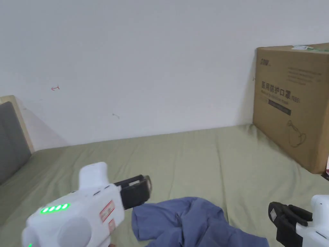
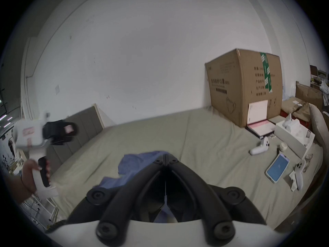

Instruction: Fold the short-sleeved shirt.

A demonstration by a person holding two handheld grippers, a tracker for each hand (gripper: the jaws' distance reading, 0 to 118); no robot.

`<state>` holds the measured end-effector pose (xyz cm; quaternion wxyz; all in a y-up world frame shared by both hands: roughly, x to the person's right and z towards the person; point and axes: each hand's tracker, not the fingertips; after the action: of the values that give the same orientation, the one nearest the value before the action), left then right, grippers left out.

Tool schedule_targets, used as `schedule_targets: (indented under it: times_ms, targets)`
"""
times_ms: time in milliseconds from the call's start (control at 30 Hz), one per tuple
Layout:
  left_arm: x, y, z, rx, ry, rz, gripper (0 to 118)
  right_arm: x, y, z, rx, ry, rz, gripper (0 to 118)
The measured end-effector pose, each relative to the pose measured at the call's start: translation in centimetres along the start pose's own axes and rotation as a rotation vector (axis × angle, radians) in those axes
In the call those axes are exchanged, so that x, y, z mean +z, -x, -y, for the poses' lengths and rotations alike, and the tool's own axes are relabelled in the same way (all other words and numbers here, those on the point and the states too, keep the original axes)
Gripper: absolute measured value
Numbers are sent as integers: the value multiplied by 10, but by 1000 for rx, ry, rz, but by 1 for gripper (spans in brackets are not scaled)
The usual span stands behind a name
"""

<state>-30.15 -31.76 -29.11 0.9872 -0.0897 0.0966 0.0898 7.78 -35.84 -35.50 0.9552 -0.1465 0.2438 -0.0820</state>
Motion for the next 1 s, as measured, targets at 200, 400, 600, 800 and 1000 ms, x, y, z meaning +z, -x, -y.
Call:
schedule_targets:
  times_ms: [200,400,600,800,1000]
  targets:
    - [71,21,20,-23,-279,-268,0,1,24,-7,74,-204,32,0]
    - [98,36,54,4,-279,-290,0,5,38,-6,104,-268,69,0]
    - [97,37,68,8,-230,-312,0,7,38,0,107,-251,86,0]
    - [44,72,-11,198,66,-49,0,-6,35,-2,87,-162,44,0]
    - [-64,113,26,281,755,1,0,-18,37,11,66,-83,0,0]
